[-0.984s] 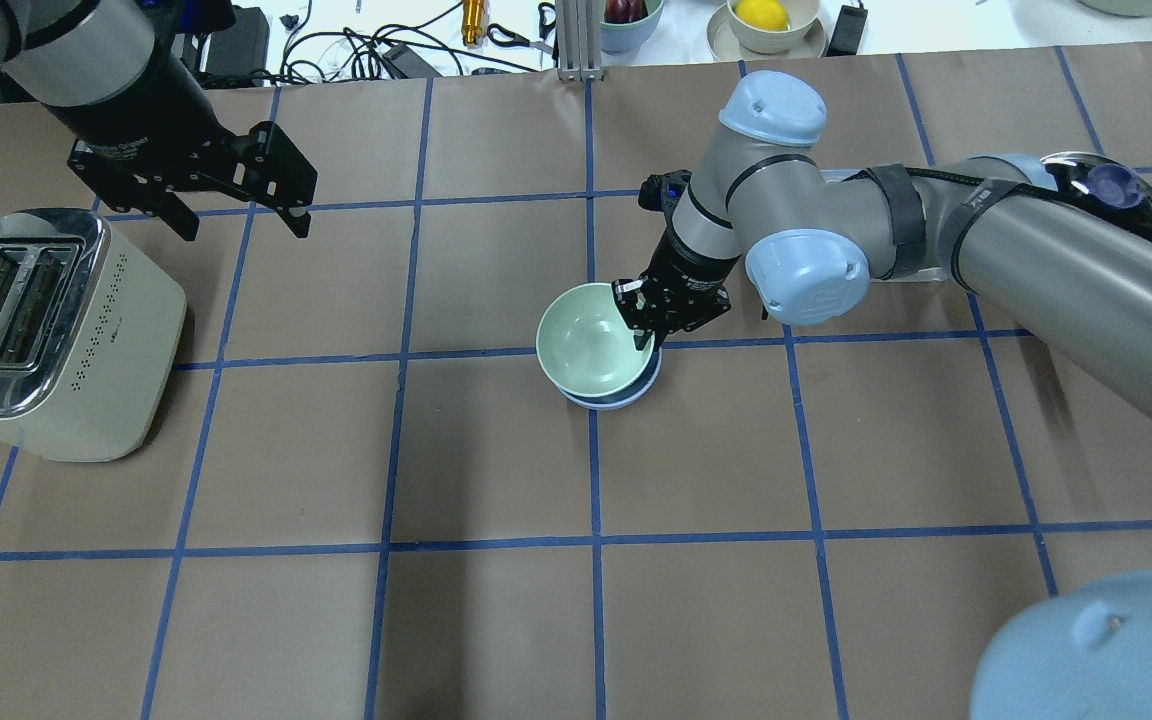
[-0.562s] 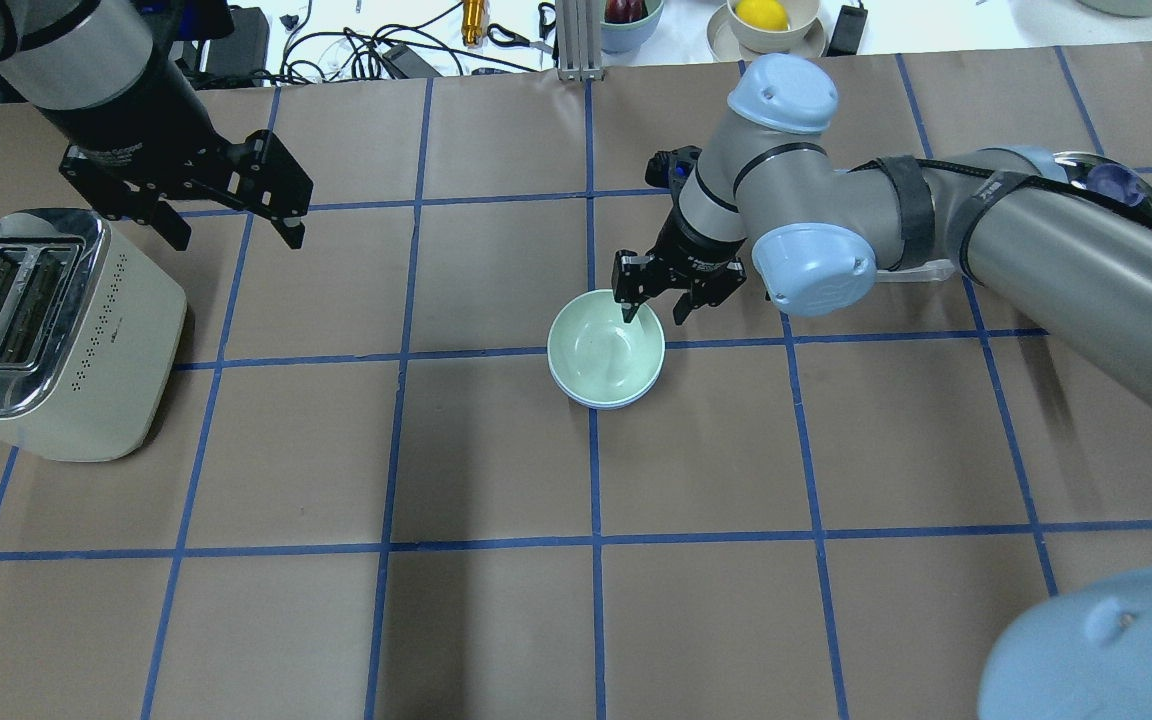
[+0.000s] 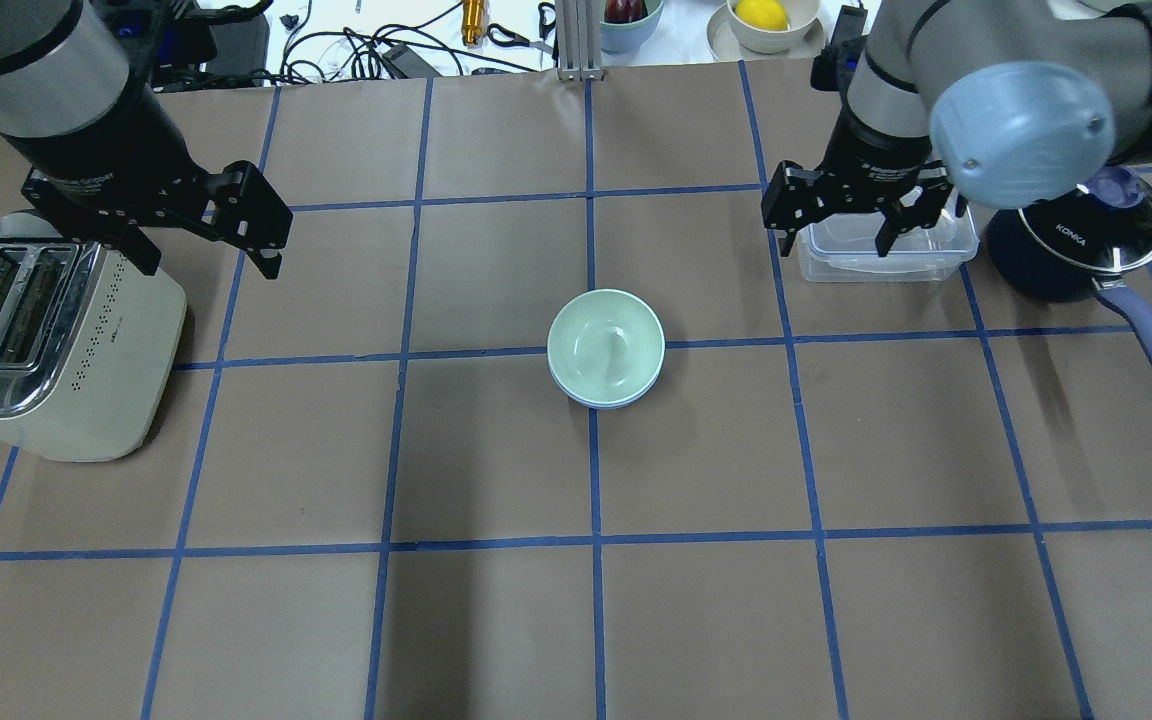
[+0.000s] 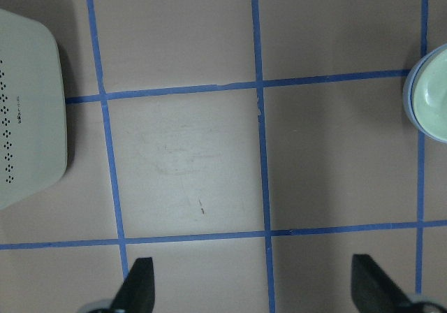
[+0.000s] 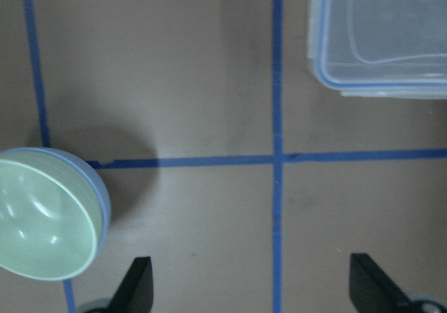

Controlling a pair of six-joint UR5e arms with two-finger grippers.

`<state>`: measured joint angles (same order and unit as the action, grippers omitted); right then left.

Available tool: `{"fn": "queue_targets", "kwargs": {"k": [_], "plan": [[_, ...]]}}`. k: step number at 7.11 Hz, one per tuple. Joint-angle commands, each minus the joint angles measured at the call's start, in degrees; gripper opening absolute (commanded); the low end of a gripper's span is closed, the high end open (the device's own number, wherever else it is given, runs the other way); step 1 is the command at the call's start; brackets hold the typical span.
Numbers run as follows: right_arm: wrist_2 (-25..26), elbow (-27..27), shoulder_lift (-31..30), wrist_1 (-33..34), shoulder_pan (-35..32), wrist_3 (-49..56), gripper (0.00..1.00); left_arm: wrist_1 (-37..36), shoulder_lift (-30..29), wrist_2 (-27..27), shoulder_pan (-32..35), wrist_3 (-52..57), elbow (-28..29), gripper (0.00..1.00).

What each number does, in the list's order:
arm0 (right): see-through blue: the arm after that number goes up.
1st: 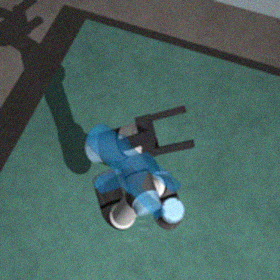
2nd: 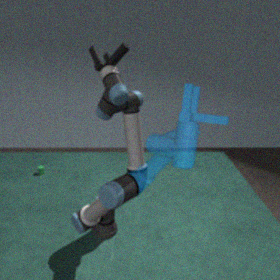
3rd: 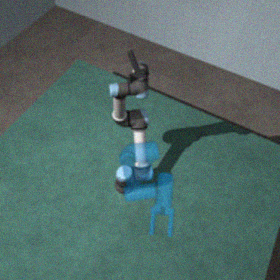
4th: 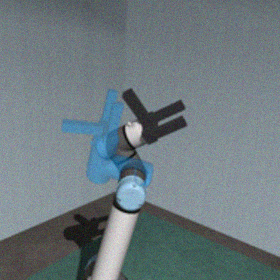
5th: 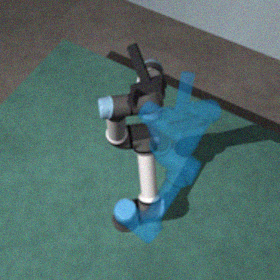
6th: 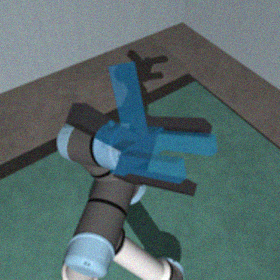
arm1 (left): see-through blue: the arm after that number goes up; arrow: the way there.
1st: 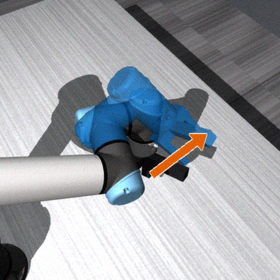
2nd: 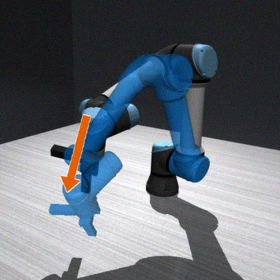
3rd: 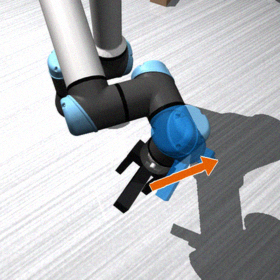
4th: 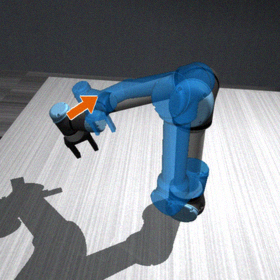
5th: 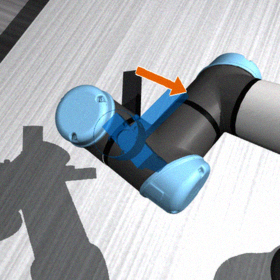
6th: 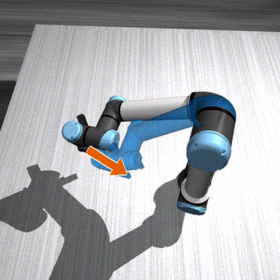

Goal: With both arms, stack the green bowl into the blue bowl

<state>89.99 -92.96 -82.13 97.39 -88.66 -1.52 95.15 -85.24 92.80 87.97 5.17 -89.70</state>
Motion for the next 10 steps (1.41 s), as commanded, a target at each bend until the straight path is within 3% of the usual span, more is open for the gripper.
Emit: {"fn": "queue_targets", "kwargs": {"k": [1, 3, 10], "plan": [[0.45, 0.58, -6.88, -4.91, 0.51, 0.29, 1.0, -0.14, -0.63, -0.33, -0.34, -3.13, 0.83, 1.0], [1.32, 1.29, -6.98, -5.71, 0.51, 0.29, 1.0, -7.56, -1.77, -0.69, -0.78, -2.63, 0.49, 1.0], [0.97, 3.05, -9.8, -11.08, -0.46, 0.99, 1.0, -9.54, -2.47, -0.34, -0.26, -2.98, -0.13, 1.0]]}}
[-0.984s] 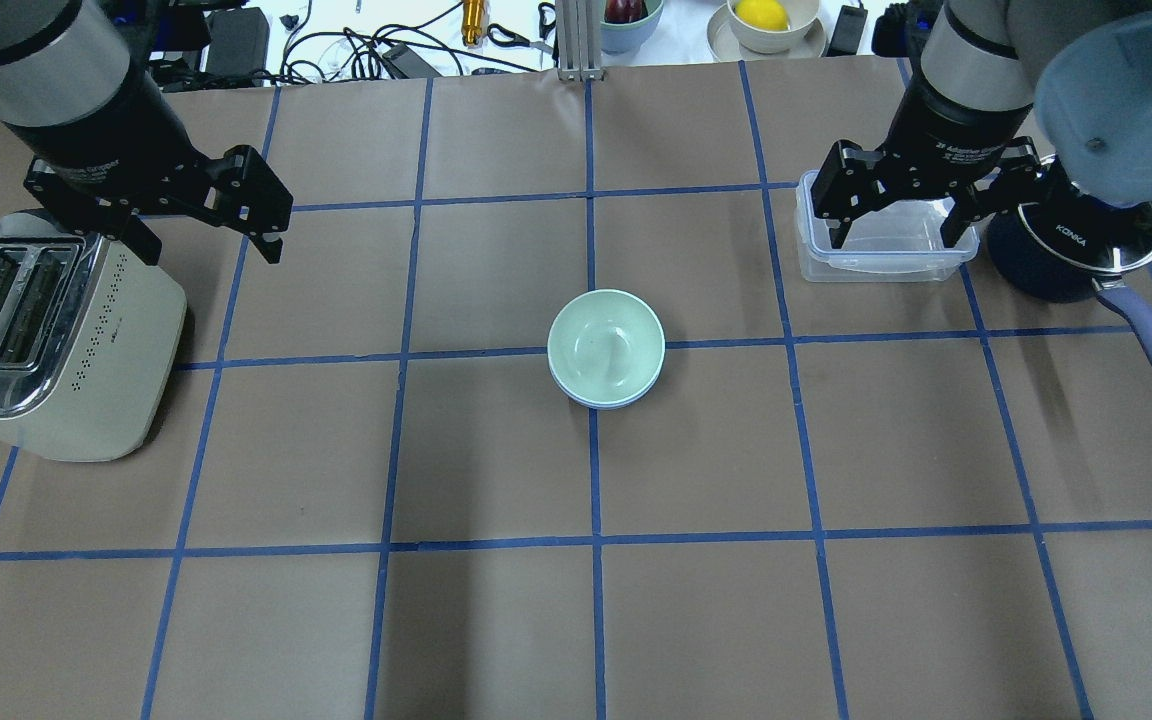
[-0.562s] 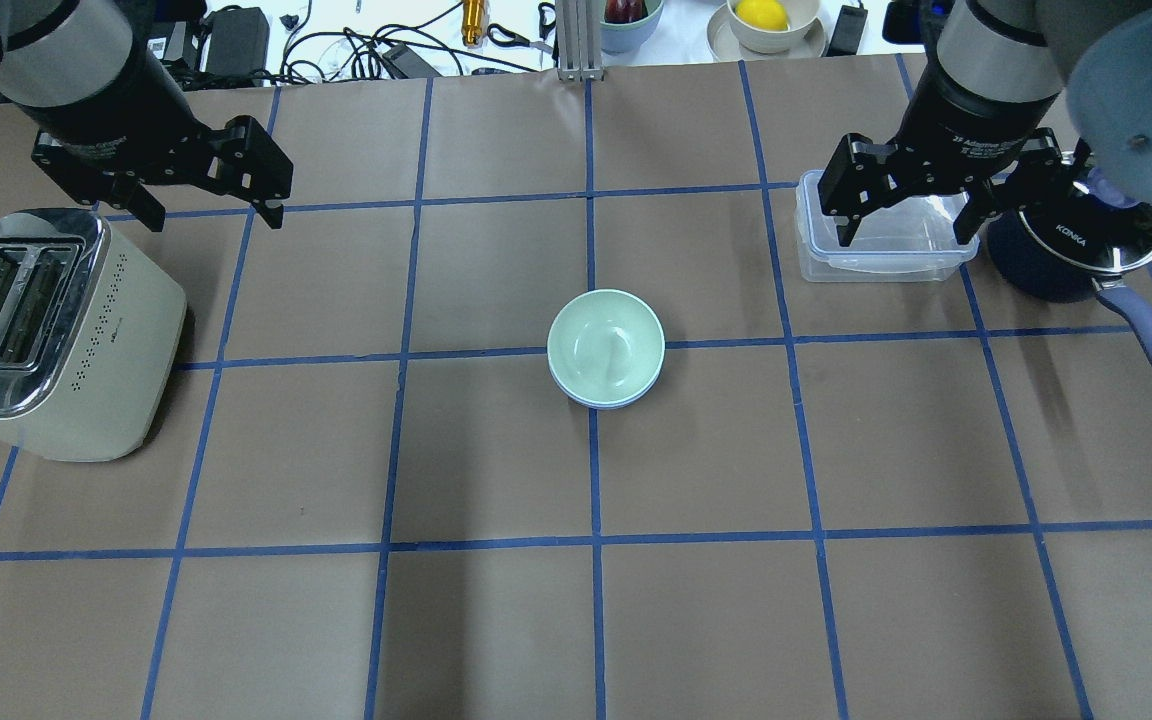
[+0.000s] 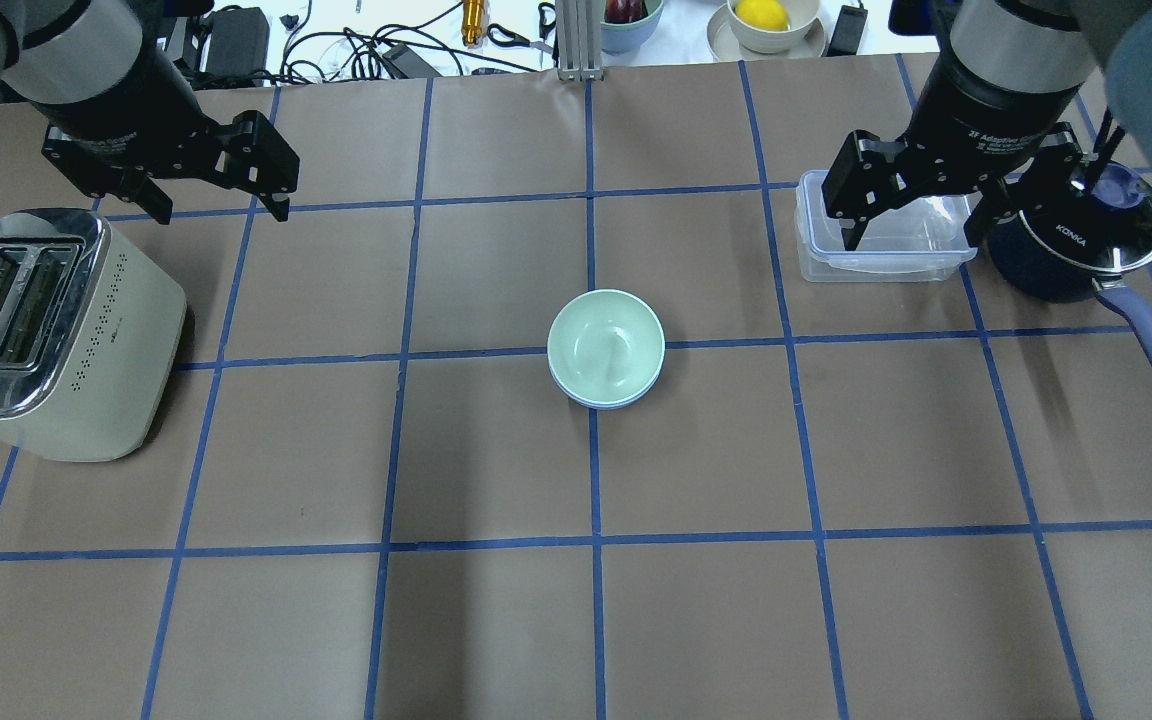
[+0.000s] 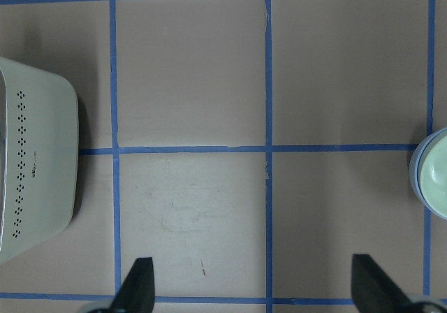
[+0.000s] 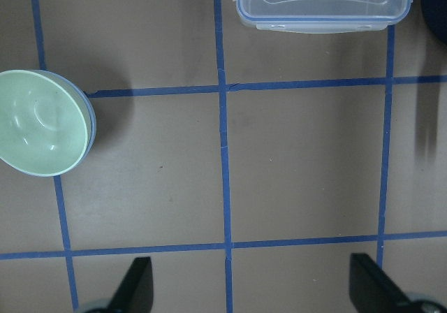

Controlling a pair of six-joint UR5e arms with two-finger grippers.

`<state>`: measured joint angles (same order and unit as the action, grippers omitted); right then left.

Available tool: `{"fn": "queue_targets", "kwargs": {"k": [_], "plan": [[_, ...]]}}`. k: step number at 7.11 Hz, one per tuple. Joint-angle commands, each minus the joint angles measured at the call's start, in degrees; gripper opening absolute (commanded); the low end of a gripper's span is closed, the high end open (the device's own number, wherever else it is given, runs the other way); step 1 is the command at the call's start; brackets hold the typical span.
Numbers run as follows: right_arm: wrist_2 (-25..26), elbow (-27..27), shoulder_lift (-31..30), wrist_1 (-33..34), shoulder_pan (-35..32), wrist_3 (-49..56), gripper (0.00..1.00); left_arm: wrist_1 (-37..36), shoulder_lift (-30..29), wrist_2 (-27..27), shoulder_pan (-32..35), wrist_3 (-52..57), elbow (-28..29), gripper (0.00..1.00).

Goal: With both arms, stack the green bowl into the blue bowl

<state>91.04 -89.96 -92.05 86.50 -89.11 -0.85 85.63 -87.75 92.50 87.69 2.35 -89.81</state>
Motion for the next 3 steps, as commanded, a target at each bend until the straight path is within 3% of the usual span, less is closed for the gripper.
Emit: {"fn": "queue_targets", "kwargs": {"k": [1, 3], "plan": [[-0.33, 0.05, 0.12, -0.19, -0.01, 0.33, 1.0, -0.02, 0.03, 0.05, 0.03, -0.33, -0.01, 1.0], [-0.42, -0.22, 0.12, -0.19, -0.01, 0.33, 1.0, -0.02, 0.03, -0.04, -0.06, -0.24, 0.07, 1.0]]}}
